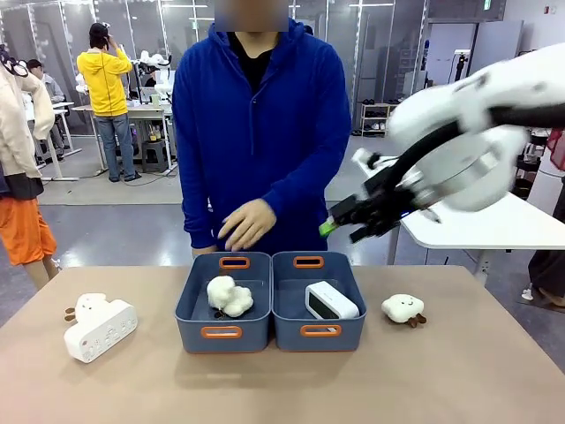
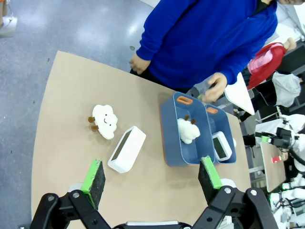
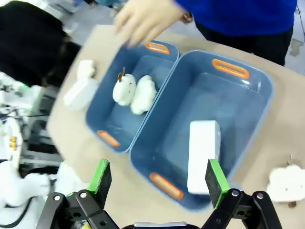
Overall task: Sort the digital clocks into the basket.
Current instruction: Pick up the Digital clock from the table and place it into the empty Plastic storage basket.
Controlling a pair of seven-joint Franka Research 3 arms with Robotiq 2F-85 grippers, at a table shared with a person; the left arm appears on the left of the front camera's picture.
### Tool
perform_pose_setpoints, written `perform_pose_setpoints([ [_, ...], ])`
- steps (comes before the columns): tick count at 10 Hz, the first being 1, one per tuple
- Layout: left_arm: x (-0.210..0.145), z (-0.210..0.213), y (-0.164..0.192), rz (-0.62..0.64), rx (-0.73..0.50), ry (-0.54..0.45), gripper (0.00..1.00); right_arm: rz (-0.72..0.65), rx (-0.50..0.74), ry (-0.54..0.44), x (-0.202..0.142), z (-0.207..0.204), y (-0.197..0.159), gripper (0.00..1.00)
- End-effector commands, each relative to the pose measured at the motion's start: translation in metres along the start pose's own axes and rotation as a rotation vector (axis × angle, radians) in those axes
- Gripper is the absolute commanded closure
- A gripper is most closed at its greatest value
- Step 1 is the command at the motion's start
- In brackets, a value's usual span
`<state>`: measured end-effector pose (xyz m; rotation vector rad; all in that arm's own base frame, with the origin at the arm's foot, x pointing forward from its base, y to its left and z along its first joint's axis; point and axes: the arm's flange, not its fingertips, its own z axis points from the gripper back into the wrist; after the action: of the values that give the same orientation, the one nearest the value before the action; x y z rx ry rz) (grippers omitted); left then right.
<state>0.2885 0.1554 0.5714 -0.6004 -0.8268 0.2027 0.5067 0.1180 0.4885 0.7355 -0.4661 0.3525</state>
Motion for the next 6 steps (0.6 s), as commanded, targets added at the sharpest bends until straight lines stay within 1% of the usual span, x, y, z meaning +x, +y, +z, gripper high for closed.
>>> perform_pose_setpoints([
  [1, 0.0, -0.001, 0.0, -0.007, 0.019, -0.005, 0.0, -0.103, 0.097, 0.04, -0.018, 0.045, -0.064, 0.0],
  [2, 0.0, -0.001, 0.0, -0.007, 0.019, -0.005, 0.0, -0.17, 0.116, -0.021, -0.037, 0.071, -0.084, 0.0],
  [3, 0.0, -0.001, 0.0, -0.007, 0.019, -0.005, 0.0, -0.184, 0.057, -0.07, -0.054, 0.095, -0.091, 0.0],
  [4, 0.0, -0.001, 0.0, -0.007, 0.019, -0.005, 0.0, -0.153, -0.053, -0.121, -0.068, 0.122, -0.089, 0.0],
  [5, 0.0, -0.001, 0.0, -0.007, 0.019, -0.005, 0.0, -0.115, -0.146, -0.207, -0.085, 0.152, -0.081, 0.0],
  [6, 0.0, -0.001, 0.0, -0.007, 0.019, -0.005, 0.0, -0.096, -0.239, -0.262, -0.103, 0.179, -0.071, 0.0],
])
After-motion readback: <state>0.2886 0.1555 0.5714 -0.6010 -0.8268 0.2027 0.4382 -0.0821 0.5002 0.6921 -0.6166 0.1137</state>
